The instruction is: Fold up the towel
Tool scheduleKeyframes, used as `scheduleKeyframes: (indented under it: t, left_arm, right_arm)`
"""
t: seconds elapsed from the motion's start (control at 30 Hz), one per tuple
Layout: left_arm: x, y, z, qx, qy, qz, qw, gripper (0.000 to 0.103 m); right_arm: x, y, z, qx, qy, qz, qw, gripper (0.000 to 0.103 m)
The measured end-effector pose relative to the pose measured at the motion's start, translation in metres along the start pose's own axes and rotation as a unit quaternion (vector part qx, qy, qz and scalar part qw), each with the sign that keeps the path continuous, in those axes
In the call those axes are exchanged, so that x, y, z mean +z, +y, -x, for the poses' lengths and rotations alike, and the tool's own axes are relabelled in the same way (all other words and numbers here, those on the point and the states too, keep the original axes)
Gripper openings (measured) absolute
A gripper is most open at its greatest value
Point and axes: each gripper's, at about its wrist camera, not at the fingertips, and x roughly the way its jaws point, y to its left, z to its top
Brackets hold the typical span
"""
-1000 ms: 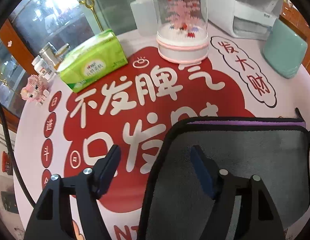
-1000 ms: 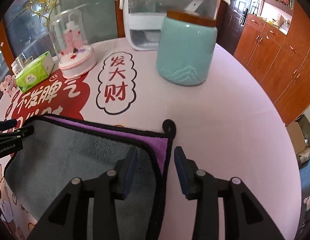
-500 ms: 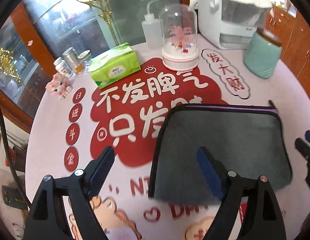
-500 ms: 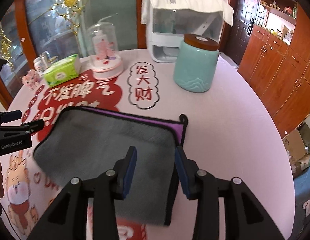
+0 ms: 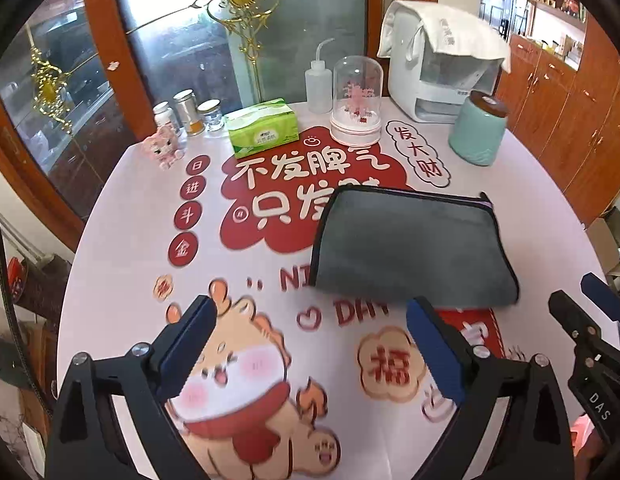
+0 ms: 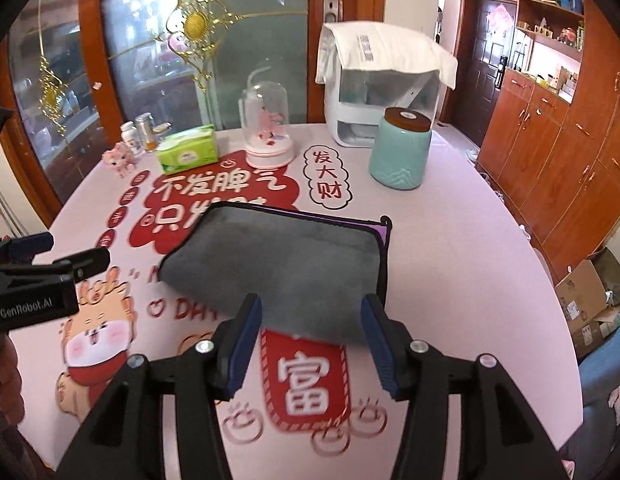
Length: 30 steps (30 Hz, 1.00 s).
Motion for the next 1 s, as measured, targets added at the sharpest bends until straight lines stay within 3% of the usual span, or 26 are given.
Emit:
scheduleKeyframes:
  t: [0.07, 0.4, 1.0]
  left_arm:
    - [-0.013, 0.005, 0.021, -0.004, -0.011, 0.004, 0.9999, 0.103]
    - [-0.052, 0.015, 0.09, 0.002, -0.059, -0.01, 0.9982, 0.103]
    - [-0.068, 0.021, 0.14, 0.009, -0.089, 0.022, 0.9958, 0.103]
  right_arm:
    - [-0.007, 0.006, 0.016, 0.0, -0.007, -0.001, 1.0, 0.057]
    - [-0.034, 0.027, 0.076, -0.001, -0.028, -0.006, 1.0, 0.059]
    - [-0.05, 0.038, 0.116, 0.005, -0.041, 0.008, 0.999, 0.059]
